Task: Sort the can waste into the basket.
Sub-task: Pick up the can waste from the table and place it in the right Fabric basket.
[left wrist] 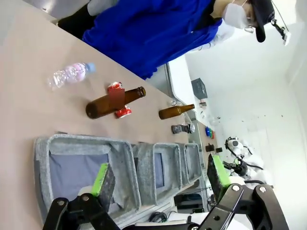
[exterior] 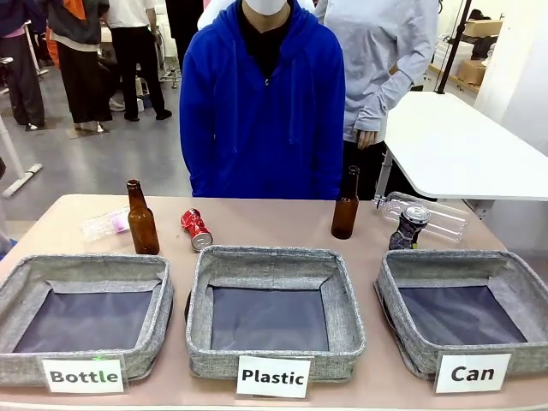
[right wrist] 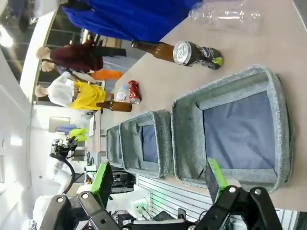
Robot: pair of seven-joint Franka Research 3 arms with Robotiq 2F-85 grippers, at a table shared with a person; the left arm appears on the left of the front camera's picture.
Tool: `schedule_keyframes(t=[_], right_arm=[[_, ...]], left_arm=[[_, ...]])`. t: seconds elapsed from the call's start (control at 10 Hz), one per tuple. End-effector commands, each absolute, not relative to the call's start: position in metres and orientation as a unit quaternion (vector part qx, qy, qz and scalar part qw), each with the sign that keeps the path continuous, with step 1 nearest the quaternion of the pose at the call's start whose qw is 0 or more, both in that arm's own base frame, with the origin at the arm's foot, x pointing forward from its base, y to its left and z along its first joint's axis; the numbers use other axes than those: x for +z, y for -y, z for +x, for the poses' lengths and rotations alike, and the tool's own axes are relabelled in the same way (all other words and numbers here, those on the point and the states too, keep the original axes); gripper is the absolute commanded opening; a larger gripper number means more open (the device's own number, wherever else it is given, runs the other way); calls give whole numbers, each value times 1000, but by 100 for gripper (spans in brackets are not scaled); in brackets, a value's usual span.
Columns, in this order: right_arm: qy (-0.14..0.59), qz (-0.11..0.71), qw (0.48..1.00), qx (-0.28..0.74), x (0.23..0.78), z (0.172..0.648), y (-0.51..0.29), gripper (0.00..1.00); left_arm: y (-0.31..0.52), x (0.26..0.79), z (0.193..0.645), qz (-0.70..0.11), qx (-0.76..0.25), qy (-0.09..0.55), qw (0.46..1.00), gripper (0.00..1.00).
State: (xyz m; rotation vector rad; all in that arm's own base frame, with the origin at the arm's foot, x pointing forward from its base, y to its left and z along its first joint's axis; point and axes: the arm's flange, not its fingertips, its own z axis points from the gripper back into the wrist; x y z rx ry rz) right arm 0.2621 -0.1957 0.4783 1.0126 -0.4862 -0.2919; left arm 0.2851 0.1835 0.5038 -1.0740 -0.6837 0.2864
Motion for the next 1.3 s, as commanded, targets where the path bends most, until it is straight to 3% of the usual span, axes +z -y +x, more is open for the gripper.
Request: schedule_keyframes(t=[0.0, 0.4, 0.6, 1.0, 1.2], right_arm=[[228, 494, 829, -126, 483, 259, 193, 100], [228, 494, 829, -126, 483, 259, 193, 100], [228, 494, 829, -126, 483, 259, 193, 100], [228, 494, 829, -126, 483, 259, 193, 100], [228, 494, 829, -126, 483, 259, 193, 100]], left_arm=[[-196, 496, 272, -521, 127, 312, 784, 100], [-192, 499, 273, -517, 137, 308, 787, 100], [-164, 523, 272, -456, 69, 316, 829, 100], [-7, 562, 348, -345, -134, 199, 907, 100], [79, 551, 381, -238, -150, 188, 941, 100]])
